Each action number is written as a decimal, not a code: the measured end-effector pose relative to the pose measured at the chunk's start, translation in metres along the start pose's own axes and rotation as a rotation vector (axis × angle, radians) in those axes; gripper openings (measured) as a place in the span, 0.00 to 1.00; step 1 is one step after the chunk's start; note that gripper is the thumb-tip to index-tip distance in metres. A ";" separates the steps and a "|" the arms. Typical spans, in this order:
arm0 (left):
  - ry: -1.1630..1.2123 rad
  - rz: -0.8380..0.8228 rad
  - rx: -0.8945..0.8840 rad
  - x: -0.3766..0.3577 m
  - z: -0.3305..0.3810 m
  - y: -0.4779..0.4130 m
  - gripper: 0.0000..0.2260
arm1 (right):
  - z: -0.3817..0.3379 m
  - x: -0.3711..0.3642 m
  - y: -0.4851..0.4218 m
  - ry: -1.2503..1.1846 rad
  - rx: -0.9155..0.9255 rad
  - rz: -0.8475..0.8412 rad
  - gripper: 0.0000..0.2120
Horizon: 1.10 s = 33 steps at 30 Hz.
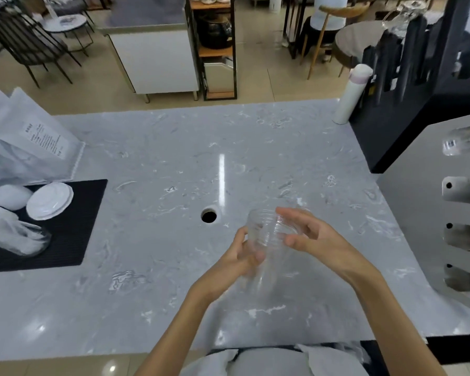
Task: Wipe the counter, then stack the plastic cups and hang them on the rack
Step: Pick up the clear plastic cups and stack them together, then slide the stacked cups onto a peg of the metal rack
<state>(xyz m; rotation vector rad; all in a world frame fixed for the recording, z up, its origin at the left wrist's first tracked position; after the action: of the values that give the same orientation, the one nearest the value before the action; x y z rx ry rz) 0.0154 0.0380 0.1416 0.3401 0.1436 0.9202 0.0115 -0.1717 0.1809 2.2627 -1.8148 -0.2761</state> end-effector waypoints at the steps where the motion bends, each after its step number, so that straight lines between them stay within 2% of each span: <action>1: 0.021 0.014 0.000 0.007 0.002 0.002 0.29 | 0.001 -0.012 0.001 0.018 -0.008 0.066 0.39; 5: -0.033 0.039 -0.015 0.021 0.000 -0.004 0.38 | 0.015 -0.053 0.011 -0.043 -0.007 0.295 0.48; 8: -0.036 -0.052 -0.055 0.023 -0.007 -0.012 0.43 | 0.023 -0.064 0.032 -0.181 0.025 0.340 0.49; 11: 0.135 -0.149 -0.022 0.005 -0.006 -0.019 0.35 | 0.033 -0.067 0.060 -0.239 0.018 0.465 0.46; 13: 0.316 -0.133 0.052 -0.014 -0.004 -0.021 0.30 | 0.041 -0.073 0.081 -0.235 -0.014 0.571 0.43; 16: 0.487 -0.191 0.101 -0.047 -0.001 -0.017 0.34 | 0.056 -0.084 0.111 -0.261 -0.016 0.689 0.36; 22: 0.337 -0.375 0.101 -0.094 0.000 -0.011 0.30 | 0.071 -0.086 0.154 -0.398 0.084 1.049 0.27; 24: 0.306 -0.438 0.101 -0.096 0.007 -0.018 0.24 | 0.072 -0.079 0.165 -0.439 0.112 1.118 0.26; 29: 0.258 -0.332 0.069 -0.098 0.030 -0.049 0.17 | 0.069 -0.040 0.172 -0.409 0.157 1.140 0.28; 33: 0.196 -0.229 -0.121 -0.124 0.078 -0.070 0.17 | 0.045 0.020 0.171 -0.337 0.242 1.021 0.32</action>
<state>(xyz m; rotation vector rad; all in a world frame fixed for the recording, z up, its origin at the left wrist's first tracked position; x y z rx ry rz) 0.0137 -0.1177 0.1873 0.1178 0.2994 0.7297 -0.1571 -0.2300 0.1874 1.1491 -3.0108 -0.2509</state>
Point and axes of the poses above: each hand's wrist, its own y-axis away from the middle knuckle, its own x-axis out of the back of the hand, z = x × y, the point moved 2 cm from there along -y, towards the middle knuckle, and after that the axes turned 8 degrees about -y, right-handed, at the moved point
